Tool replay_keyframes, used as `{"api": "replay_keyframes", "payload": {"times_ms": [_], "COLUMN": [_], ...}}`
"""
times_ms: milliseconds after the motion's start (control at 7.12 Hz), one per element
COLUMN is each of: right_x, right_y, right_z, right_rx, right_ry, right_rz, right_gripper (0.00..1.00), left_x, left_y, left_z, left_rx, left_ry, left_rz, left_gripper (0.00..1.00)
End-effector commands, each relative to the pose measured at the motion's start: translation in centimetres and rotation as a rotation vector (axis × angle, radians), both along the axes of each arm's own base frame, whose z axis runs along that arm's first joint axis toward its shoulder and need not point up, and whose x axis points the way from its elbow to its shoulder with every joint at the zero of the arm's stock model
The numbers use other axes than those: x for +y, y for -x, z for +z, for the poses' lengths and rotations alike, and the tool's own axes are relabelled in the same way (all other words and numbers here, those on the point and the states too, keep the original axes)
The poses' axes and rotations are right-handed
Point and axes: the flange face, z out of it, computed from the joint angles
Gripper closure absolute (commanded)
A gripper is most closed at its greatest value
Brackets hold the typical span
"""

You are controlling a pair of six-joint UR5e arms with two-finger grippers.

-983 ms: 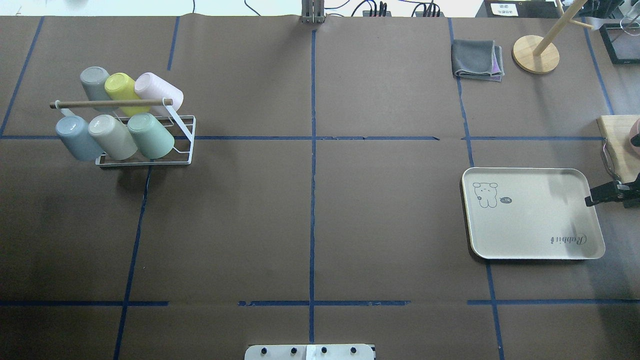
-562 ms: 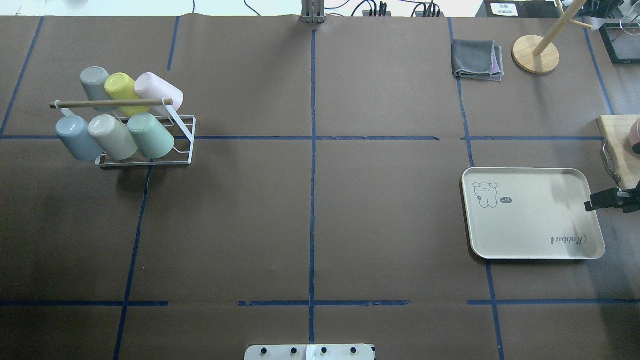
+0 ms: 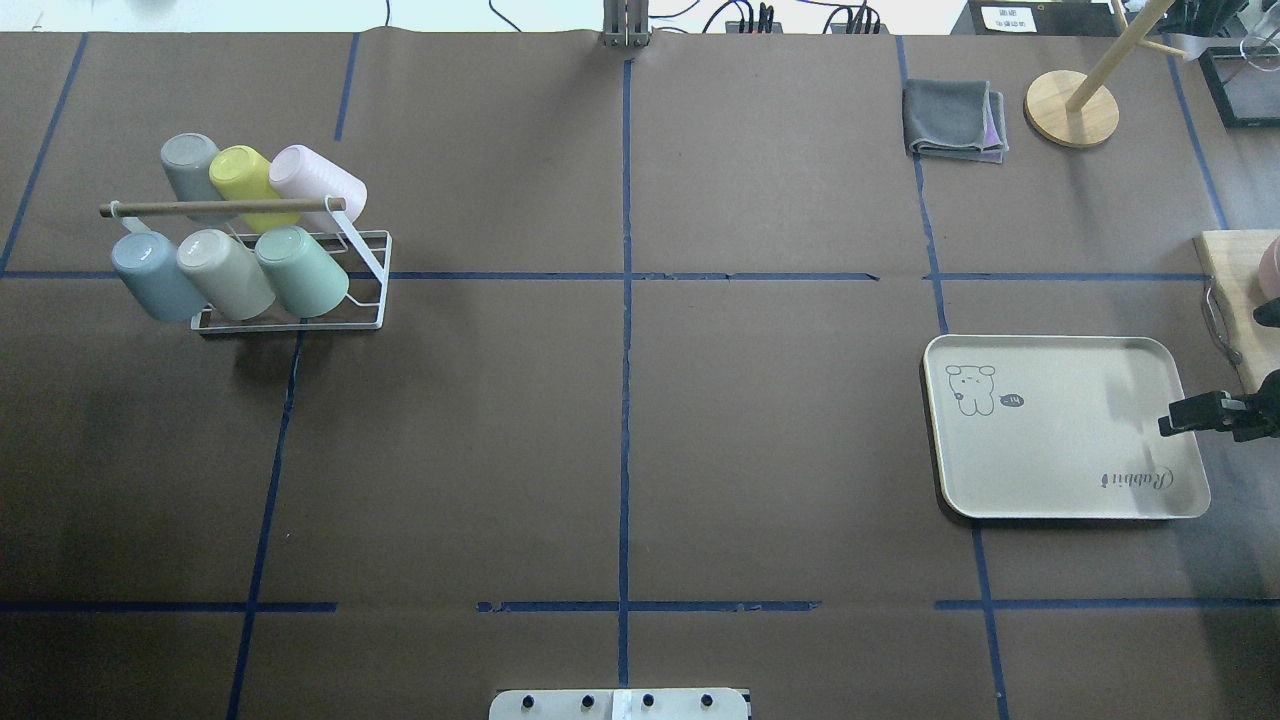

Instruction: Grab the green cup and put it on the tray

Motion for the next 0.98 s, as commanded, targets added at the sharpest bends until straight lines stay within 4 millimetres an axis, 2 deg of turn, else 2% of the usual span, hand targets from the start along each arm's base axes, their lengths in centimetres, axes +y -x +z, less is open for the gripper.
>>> {"api": "replay_keyframes", "payload": {"times_ms": [0, 562, 843], "right_x": [0.00, -0.29, -0.25], "right_y": [0.29, 0.64, 0.57], "right_z": [0.59, 0.54, 0.63], "right_rx": [0.012, 0.011, 0.015], "right_ry": [0.002, 0.001, 0.000], "right_rz": [-0.002, -0.005, -0.002], "right_gripper": [0.00, 0.03, 0.22], "left_x": [-0.01, -0.08, -0.10], "left_y": [0.01, 0.02, 0.02], "left_z": [-0.08, -0.15, -0.38], "left_rx": [0.000, 0.000, 0.000], "left_ry": [-0.002, -0.003, -0.008], "left_rz": [0.000, 0.000, 0.000], "left_gripper": [0.00, 0.00, 0.00]}}
